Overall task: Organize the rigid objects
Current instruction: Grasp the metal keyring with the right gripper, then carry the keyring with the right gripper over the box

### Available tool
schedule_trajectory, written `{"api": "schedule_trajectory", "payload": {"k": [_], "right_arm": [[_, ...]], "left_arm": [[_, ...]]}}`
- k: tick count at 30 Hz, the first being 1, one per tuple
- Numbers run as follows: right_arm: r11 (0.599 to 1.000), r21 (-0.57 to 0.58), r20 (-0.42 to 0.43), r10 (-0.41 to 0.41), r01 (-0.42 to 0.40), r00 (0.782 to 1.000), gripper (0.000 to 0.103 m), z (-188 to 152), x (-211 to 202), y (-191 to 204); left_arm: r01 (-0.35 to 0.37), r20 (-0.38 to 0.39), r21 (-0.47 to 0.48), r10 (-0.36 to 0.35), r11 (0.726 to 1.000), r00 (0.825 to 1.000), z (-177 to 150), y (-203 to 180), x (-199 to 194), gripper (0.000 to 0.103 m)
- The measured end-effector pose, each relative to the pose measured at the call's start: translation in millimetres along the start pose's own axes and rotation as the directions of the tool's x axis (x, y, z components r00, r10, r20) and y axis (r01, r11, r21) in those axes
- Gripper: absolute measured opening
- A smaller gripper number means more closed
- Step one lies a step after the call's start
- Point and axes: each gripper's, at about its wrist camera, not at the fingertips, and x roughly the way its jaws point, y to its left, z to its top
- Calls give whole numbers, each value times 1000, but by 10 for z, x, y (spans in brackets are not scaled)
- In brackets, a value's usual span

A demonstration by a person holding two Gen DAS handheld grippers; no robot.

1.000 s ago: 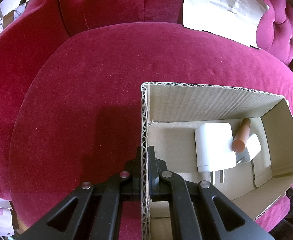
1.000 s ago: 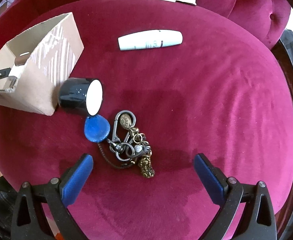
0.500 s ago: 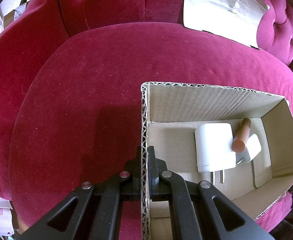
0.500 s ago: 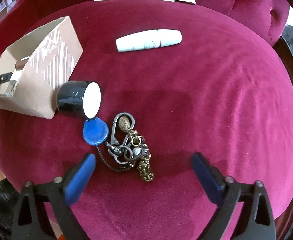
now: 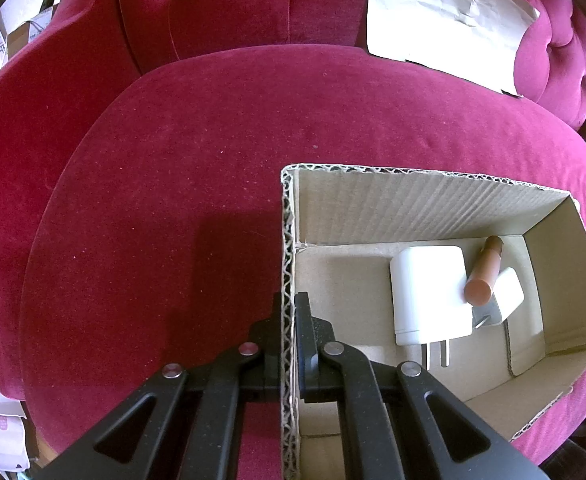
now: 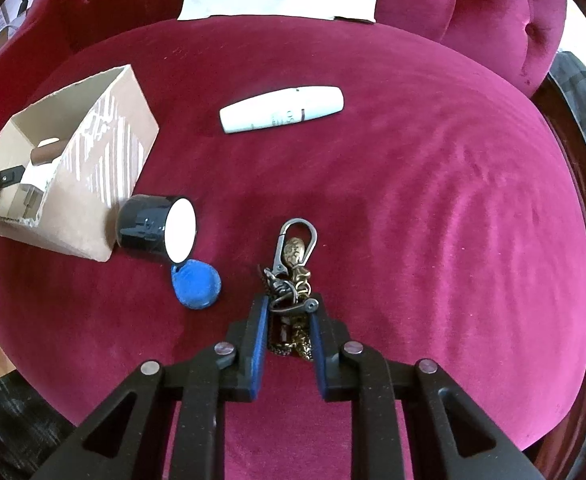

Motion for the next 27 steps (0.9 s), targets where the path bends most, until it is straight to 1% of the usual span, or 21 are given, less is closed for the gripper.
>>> {"api": "schedule_trajectory", "payload": {"k": [3, 7, 16, 24, 27], "right_arm": [[1000, 17, -4, 0, 0, 1000, 19, 17, -51, -52], [1000, 17, 17, -16, 15, 1000, 19, 82, -162, -99], [1000, 18, 39, -20, 19, 999, 19, 180, -379, -87], [1000, 18, 97, -26, 25, 995, 19, 374, -654, -110], [1000, 18, 114, -25, 23, 993, 19, 415, -763, -55]], "left_arm": [[-2, 0, 0, 2, 1000, 1000, -1, 0, -2, 3], [-2, 0, 0, 2, 1000, 1000, -6, 0, -6, 3], [-4, 1, 2, 4, 1000, 1000, -11, -5, -13, 3], [-5, 2, 3, 5, 1000, 1000, -10, -14, -13, 3], [-5, 2, 6, 5, 1000, 1000, -11, -19, -14, 3]]}}
